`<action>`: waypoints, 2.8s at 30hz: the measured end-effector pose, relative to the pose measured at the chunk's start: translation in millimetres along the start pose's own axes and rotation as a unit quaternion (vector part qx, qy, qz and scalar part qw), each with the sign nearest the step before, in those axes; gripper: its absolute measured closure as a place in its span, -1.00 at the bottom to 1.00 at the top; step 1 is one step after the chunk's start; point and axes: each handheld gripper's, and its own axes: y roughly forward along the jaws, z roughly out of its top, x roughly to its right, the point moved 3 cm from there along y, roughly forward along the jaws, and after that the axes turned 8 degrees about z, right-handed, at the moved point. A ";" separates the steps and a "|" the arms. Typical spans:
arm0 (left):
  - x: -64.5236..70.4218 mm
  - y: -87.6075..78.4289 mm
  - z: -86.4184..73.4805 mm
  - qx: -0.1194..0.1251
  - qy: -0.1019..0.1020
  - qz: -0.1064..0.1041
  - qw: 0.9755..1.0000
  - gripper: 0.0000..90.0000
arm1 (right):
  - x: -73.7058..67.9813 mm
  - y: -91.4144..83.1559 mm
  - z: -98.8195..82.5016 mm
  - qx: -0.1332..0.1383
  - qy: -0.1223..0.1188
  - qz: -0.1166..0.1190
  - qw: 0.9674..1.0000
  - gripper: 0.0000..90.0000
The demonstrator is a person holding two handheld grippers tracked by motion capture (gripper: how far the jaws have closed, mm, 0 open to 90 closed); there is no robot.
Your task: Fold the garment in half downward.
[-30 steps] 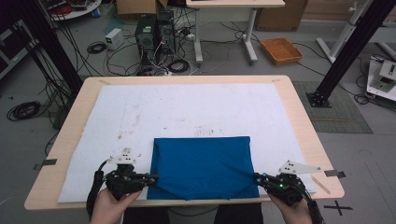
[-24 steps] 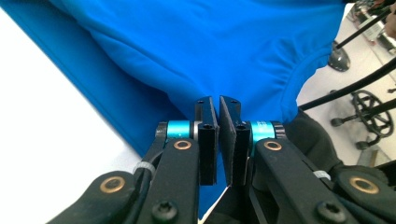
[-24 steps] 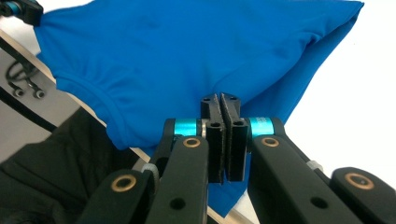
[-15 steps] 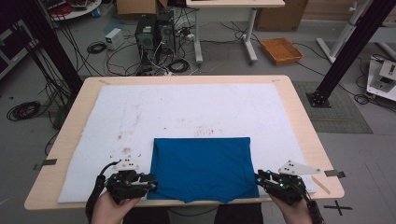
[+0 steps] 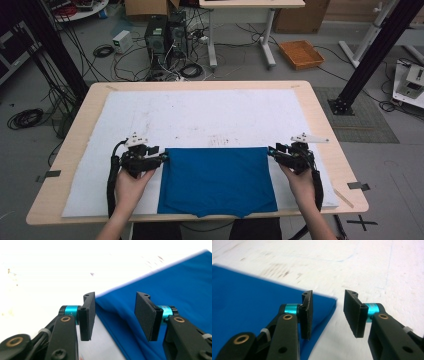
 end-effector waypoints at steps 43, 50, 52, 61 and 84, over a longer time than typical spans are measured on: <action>-14.3 62.0 18.3 -0.020 0.012 0.038 0.999 0.94 | 38.5 56.5 27.7 -0.049 -0.048 -0.022 0.997 0.95; -14.7 62.7 18.8 -0.012 0.021 0.040 0.999 0.94 | 38.4 58.8 27.6 -0.048 -0.060 -0.024 0.997 0.91; -15.1 60.8 20.2 -0.004 0.026 0.050 0.998 0.86 | 37.3 57.8 28.2 -0.045 -0.060 -0.026 0.997 0.85; -16.6 30.2 30.4 0.042 0.029 0.058 0.997 0.24 | 30.1 34.0 36.3 0.003 -0.066 -0.029 0.997 0.33; 3.8 -53.7 3.8 0.127 0.097 -0.016 0.987 -0.16 | 4.2 -57.7 5.3 0.094 -0.083 -0.006 0.992 -0.05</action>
